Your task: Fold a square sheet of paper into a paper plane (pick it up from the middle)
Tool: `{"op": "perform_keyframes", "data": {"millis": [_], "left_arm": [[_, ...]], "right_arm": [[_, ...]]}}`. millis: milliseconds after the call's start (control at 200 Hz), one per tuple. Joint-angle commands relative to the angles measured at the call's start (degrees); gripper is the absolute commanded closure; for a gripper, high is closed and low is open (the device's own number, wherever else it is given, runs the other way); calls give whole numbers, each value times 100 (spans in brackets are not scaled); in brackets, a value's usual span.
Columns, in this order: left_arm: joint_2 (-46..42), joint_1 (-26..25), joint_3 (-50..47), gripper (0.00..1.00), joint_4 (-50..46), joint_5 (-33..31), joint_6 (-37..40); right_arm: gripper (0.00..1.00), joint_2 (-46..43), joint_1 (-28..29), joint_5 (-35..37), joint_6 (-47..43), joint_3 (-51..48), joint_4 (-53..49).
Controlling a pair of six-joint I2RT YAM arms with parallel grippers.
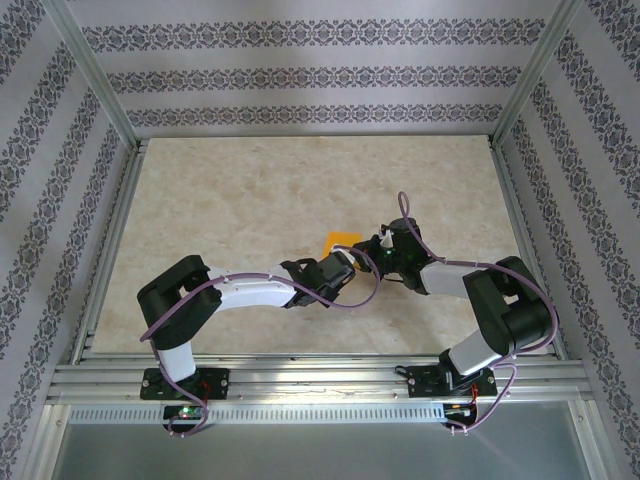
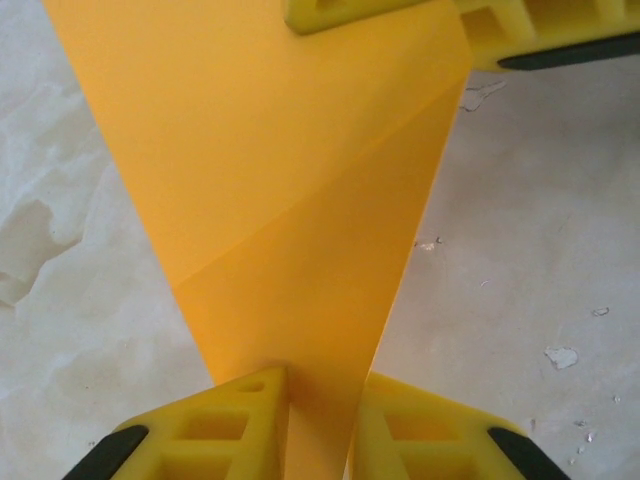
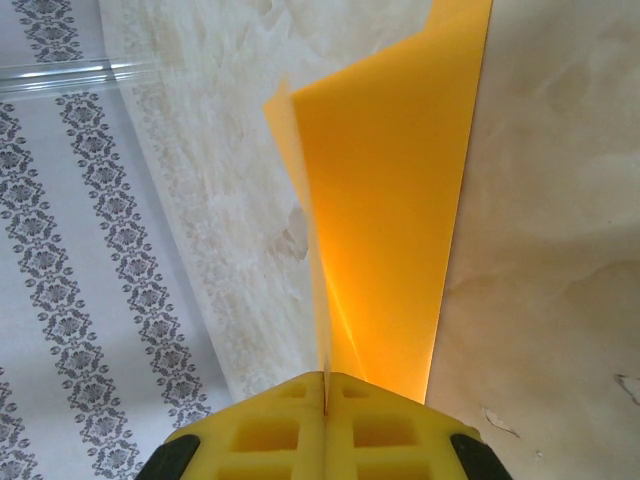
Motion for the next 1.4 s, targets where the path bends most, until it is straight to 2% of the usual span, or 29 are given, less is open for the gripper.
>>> {"op": "perform_keyframes", "data": {"millis": [0,115,405,674,764,994,1079,1189,1399], "left_arm": [[66,-73,49,81,-173,-189,54],[62,-73,17,76,-154,-189,74],[93,-73,22,77,-155,-230,141],[93,-73,-46,87,-96,-248,86],[97,-73,-45,78,-111,-267,58],[126,-73,-58,77,-131,-305,69],[133,-73,-62,72,-145,-336,56],[146,-71,-62,71,-150,-343,40],[128,-62,-64,88,-108,-310,49]], "right_arm": [[100,18,26,-12,21,-82,120],[100,4,28,-21,5,-73,114],[100,28,13,-30,15,-90,131],[100,5,-12,-37,3,-125,143],[100,4,-14,-38,3,-122,146],[100,9,-25,-43,12,-126,158],[100,13,-32,-39,14,-126,164],[100,23,-36,-65,12,-120,184],[100,23,-36,-65,3,-134,180]]}}
